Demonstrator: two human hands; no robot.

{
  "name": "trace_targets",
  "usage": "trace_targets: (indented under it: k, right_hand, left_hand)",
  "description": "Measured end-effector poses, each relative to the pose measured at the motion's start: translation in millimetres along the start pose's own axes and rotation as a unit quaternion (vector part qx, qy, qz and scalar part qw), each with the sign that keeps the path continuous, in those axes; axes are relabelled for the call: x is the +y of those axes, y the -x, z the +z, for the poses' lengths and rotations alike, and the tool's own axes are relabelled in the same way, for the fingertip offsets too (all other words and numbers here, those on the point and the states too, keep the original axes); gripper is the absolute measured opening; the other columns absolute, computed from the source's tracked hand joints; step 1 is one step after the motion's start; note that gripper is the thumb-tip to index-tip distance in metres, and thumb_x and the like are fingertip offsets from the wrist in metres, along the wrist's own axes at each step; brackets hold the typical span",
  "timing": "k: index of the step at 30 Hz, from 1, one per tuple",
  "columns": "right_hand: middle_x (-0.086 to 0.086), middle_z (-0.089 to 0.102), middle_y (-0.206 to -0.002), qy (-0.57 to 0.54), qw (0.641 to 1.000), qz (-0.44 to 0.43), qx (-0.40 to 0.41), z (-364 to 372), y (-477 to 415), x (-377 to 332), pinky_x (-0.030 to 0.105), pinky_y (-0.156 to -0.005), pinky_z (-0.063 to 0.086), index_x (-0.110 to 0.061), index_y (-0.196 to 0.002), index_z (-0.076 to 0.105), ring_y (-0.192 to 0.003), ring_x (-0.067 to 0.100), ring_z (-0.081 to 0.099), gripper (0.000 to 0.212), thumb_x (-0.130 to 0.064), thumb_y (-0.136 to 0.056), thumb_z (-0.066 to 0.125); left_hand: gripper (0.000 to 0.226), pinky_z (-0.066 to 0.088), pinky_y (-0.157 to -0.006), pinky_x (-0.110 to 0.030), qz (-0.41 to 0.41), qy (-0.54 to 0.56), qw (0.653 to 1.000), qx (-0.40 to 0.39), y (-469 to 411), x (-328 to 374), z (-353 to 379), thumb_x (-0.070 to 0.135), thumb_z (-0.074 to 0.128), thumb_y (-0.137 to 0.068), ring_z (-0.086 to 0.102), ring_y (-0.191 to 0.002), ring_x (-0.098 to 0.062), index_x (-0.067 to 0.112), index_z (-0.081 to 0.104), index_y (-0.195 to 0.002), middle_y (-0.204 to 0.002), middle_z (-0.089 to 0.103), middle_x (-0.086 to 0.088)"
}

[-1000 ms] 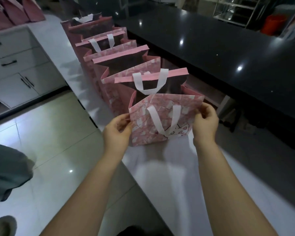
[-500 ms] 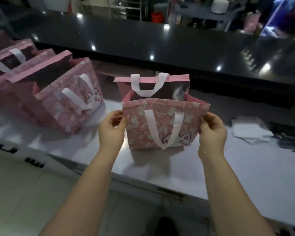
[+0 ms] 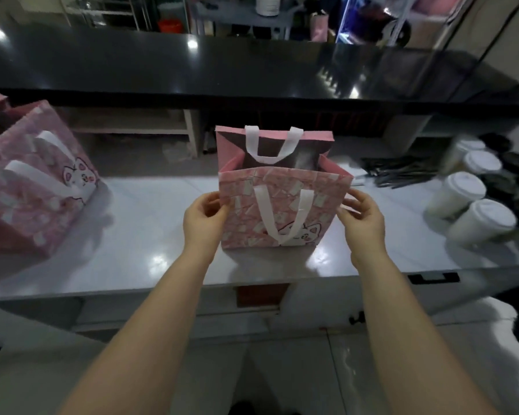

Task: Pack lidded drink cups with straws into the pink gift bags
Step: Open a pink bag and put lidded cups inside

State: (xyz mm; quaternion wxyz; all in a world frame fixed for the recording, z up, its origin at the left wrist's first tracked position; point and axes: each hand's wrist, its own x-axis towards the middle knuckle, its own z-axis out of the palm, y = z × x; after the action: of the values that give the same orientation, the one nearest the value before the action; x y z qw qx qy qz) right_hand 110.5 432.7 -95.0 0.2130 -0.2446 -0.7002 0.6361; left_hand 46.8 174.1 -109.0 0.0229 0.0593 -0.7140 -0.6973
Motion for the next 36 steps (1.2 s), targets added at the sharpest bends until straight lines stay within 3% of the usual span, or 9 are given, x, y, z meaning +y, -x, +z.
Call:
trace_targets:
  k: [5, 9, 11, 14, 20, 24, 28, 32, 36]
  right_hand:
    - [-0.01, 0.055, -0.116, 0.091, 0.992, -0.013, -0.085, -18.8, 13.5, 5.1, 0.02, -0.079, 0.045, -0.034, -0.127, 0.051, -0.106, 0.01, 0.055, 0.056, -0.016, -0.081, 0.077]
    - [-0.006, 0.053, -0.118, 0.157, 0.977, -0.033, -0.137, -45.3, 29.3, 18.6, 0.028, -0.087, 0.041, -0.029, -0.127, 0.049, -0.112, 0.016, 0.051, 0.052, -0.01, -0.084, 0.072]
    - [-0.007, 0.053, -0.121, 0.172, 0.972, -0.047, -0.154, -66.5, 37.9, 24.0, 0.023, -0.085, 0.038, -0.031, -0.121, 0.051, -0.113, 0.015, 0.05, 0.047, -0.008, -0.084, 0.07]
    - [-0.01, 0.053, -0.12, 0.212, 0.957, -0.084, -0.178, -107.7, 47.7, 27.2, 0.021, -0.086, 0.035, -0.034, -0.116, 0.052, -0.112, 0.007, 0.047, 0.043, -0.009, -0.085, 0.067]
    - [-0.012, 0.052, -0.113, 0.274, 0.933, -0.137, -0.188, -203.6, 65.5, 49.6, 0.025, -0.096, 0.037, -0.024, -0.112, 0.059, -0.113, 0.009, 0.046, 0.037, -0.003, -0.083, 0.063]
    - [-0.001, 0.056, -0.121, 0.313, 0.922, -0.134, -0.187, -258.3, 79.1, 75.1, 0.042, -0.103, 0.041, -0.018, -0.116, 0.06, -0.12, 0.021, 0.047, 0.036, -0.005, -0.083, 0.065]
    - [-0.002, 0.053, -0.13, 0.352, 0.913, -0.109, -0.175, -304.7, 80.5, 83.9, 0.045, -0.102, 0.042, -0.022, -0.123, 0.057, -0.128, 0.02, 0.038, 0.04, -0.009, -0.086, 0.064]
    - [-0.004, 0.054, -0.128, 0.391, 0.905, -0.112, -0.125, -346.0, 66.1, 77.3, 0.043, -0.103, 0.039, -0.023, -0.122, 0.057, -0.127, 0.021, 0.038, 0.039, -0.011, -0.086, 0.064]
    - [-0.004, 0.053, -0.128, 0.393, 0.909, -0.115, -0.085, -370.6, 47.3, 68.8, 0.041, -0.104, 0.037, -0.023, -0.121, 0.057, -0.126, 0.02, 0.037, 0.037, -0.013, -0.086, 0.064]
  left_hand:
    - [0.051, 0.049, -0.072, -0.019, -0.026, -0.093, 0.995, 0.013, 24.1, -15.3, 0.4, 0.027, 0.08, -0.08, 0.058, -0.099, -0.009, 0.025, 0.055, -0.126, -0.114, 0.059, 0.01]
    - [0.065, 0.041, -0.07, -0.012, -0.006, -0.143, 0.989, 0.022, 63.5, -26.3, 13.2, 0.024, 0.079, -0.08, 0.054, -0.098, -0.004, 0.026, 0.044, -0.135, -0.117, 0.055, 0.009]
    - [0.071, 0.046, -0.082, -0.019, 0.0, -0.171, 0.985, 0.03, 86.7, -28.5, 25.9, 0.023, 0.078, -0.081, 0.055, -0.106, -0.007, 0.026, 0.04, -0.141, -0.127, 0.054, 0.004]
    - [0.069, 0.043, -0.103, -0.037, 0.049, -0.263, 0.963, 0.016, 122.5, -28.5, 56.0, 0.023, 0.074, -0.084, 0.047, -0.127, -0.021, 0.024, 0.039, -0.143, -0.139, 0.048, -0.002]
    - [0.062, 0.036, -0.104, -0.042, 0.194, -0.43, 0.88, -0.055, 212.4, -29.4, 151.0, 0.024, 0.068, -0.085, 0.039, -0.127, -0.027, 0.023, 0.042, -0.141, -0.137, 0.048, -0.003]
    - [0.061, 0.028, -0.108, -0.041, 0.209, -0.486, 0.84, -0.124, 270.5, -43.4, 217.8, 0.031, 0.064, -0.086, 0.036, -0.131, -0.024, 0.025, 0.041, -0.142, -0.14, 0.045, -0.001]
    - [0.061, 0.023, -0.113, -0.044, 0.231, -0.536, 0.791, -0.183, 307.3, -51.4, 269.4, 0.037, 0.058, -0.089, 0.03, -0.136, -0.024, 0.026, 0.037, -0.145, -0.147, 0.037, -0.002]
    - [0.062, 0.018, -0.116, -0.047, 0.269, -0.539, 0.775, -0.194, 307.3, -43.2, 305.5, 0.034, 0.06, -0.09, 0.024, -0.141, -0.029, 0.026, 0.037, -0.147, -0.152, 0.032, -0.008]
    - [0.061, 0.024, -0.111, -0.046, 0.288, -0.523, 0.785, -0.164, 272.7, -30.0, 331.2, 0.033, 0.062, -0.088, 0.029, -0.138, -0.03, 0.025, 0.042, -0.144, -0.149, 0.037, -0.009]
